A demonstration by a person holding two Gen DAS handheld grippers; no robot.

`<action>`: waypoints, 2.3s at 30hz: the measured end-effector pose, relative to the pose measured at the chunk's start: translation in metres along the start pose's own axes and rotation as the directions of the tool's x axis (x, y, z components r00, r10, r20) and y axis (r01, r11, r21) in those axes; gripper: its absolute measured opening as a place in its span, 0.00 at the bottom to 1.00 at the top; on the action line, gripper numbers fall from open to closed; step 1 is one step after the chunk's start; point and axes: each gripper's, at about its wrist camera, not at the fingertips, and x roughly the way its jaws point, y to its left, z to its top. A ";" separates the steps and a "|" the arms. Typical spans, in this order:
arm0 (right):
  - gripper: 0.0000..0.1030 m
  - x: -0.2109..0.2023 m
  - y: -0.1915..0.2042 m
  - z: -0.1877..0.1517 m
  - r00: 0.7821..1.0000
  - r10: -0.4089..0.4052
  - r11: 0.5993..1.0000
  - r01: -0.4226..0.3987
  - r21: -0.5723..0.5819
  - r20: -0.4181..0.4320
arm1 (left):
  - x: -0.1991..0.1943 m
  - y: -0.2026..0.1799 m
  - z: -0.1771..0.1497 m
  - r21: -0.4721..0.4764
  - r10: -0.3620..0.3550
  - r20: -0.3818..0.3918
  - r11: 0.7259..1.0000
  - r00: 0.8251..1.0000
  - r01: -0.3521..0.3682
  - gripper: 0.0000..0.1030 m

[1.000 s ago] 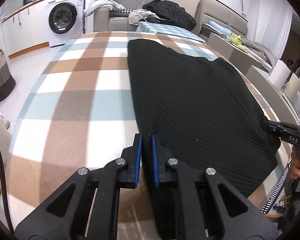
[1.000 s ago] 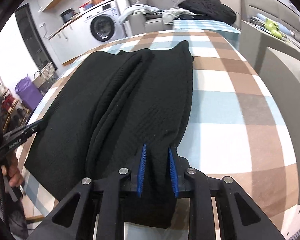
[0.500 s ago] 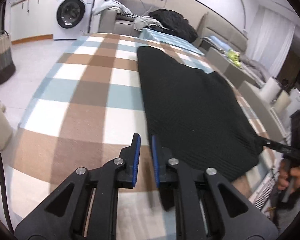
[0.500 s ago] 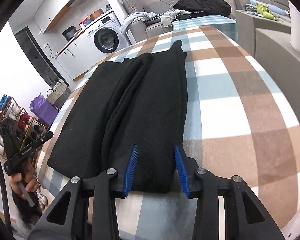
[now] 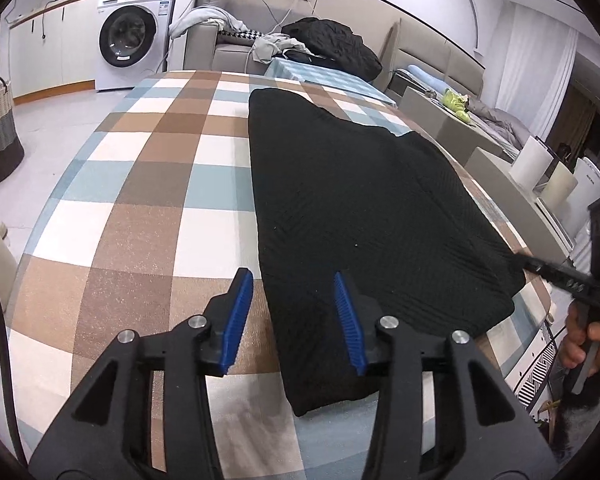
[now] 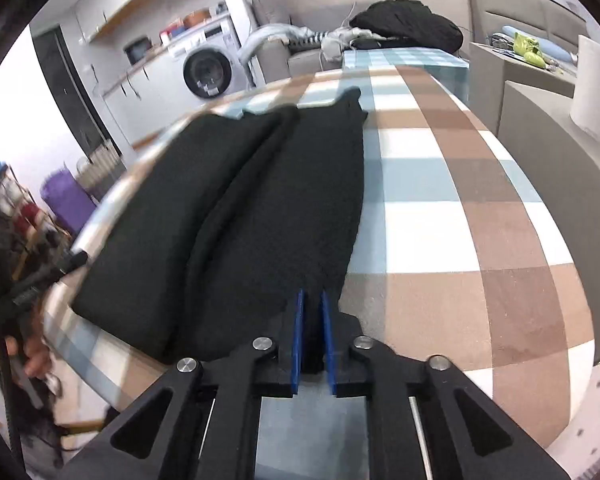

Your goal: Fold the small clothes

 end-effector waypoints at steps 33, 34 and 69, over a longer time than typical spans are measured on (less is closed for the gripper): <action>0.16 0.117 0.036 0.100 0.989 0.082 0.996 -0.079 0.030 -0.123 | 0.007 -0.005 -0.003 0.033 0.029 0.001 0.999 1.000 -0.029 0.74; 0.21 0.112 0.032 0.096 0.986 0.113 0.993 -0.108 0.048 -0.120 | 0.007 -0.006 -0.003 0.037 0.024 -0.003 0.999 1.000 -0.024 0.74; 0.35 0.073 0.019 0.049 0.946 0.294 0.955 -0.283 0.093 -0.140 | 0.010 -0.022 -0.025 0.116 0.035 -0.063 0.993 0.997 -0.027 0.74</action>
